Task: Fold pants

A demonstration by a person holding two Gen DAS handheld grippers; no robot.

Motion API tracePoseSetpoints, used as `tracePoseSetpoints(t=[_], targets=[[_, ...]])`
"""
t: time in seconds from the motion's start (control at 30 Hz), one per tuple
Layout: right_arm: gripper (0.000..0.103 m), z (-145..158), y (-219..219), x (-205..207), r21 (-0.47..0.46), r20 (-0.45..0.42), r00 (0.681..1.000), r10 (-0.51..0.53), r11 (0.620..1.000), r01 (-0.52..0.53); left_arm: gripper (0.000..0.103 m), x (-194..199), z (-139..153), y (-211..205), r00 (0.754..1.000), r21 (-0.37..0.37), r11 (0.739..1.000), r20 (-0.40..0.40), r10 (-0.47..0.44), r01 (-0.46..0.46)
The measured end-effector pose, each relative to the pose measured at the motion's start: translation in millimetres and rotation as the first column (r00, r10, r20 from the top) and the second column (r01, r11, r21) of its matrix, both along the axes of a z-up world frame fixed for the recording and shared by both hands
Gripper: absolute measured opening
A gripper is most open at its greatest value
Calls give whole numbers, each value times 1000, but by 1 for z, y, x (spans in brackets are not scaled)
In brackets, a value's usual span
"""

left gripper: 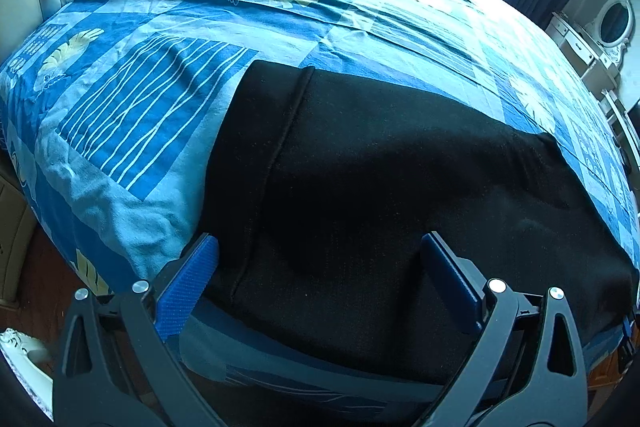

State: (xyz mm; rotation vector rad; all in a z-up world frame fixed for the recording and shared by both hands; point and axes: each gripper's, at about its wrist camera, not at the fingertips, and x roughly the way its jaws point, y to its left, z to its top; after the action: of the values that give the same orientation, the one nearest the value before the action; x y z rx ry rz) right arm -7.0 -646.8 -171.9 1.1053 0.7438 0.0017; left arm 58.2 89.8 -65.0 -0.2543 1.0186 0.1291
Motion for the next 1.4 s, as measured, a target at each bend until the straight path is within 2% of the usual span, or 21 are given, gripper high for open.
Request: tracePoseSetpoints(t=[0.17, 0.27, 0.33, 0.47, 0.53, 0.67, 0.8, 0.9, 0.97, 1.0, 1.13, 1.3, 1.4], targets=[[31, -11, 12, 3, 46, -24, 999, -42, 998, 43, 100, -11, 2, 6, 1000, -31, 1000, 15, 1, -1], [36, -14, 16, 8, 69, 0, 999, -50, 996, 50, 100, -12, 1, 8, 1000, -49, 999, 6, 21, -21], [38, -13, 18, 10, 83, 47, 996, -72, 994, 68, 100, -11, 2, 8, 1000, -53, 998, 3, 26, -26], [38, -6, 19, 11, 12, 116, 986, -121, 993, 121, 100, -11, 4, 11, 999, -88, 995, 2, 37, -36], [38, -10, 14, 10, 28, 110, 979, -173, 985, 171, 100, -11, 5, 13, 999, -107, 993, -1, 44, -44], [38, -30, -4, -10, 169, 93, 942, -323, 937, 304, 100, -11, 5, 15, 998, -125, 991, -5, 56, -57], [38, -28, -23, -26, 155, 118, 903, -412, 906, 394, 100, -11, 5, 12, 999, -109, 993, -7, 51, -52], [43, -27, -37, -28, 161, 142, 882, -450, 889, 428, 100, -11, 4, 10, 999, -101, 994, -8, 50, -50], [49, -28, -32, -21, 170, 155, 889, -430, 898, 405, 100, -11, 4, 9, 999, -96, 994, -8, 48, -49], [50, -28, -25, -14, 175, 165, 904, -395, 914, 367, 100, -11, 4, 9, 999, -94, 994, -9, 47, -48], [53, -23, 11, 18, 148, 206, 961, -182, 977, 153, 100, -11, 3, 8, 999, -82, 996, -9, 44, -45], [53, -23, 53, 43, 125, 219, 975, 34, 990, -63, 100, -11, 3, 9, 999, -85, 995, -10, 44, -44], [53, -25, 63, 43, 116, 204, 976, 71, 989, -96, 100, -11, 3, 9, 999, -89, 995, -11, 45, -46]])
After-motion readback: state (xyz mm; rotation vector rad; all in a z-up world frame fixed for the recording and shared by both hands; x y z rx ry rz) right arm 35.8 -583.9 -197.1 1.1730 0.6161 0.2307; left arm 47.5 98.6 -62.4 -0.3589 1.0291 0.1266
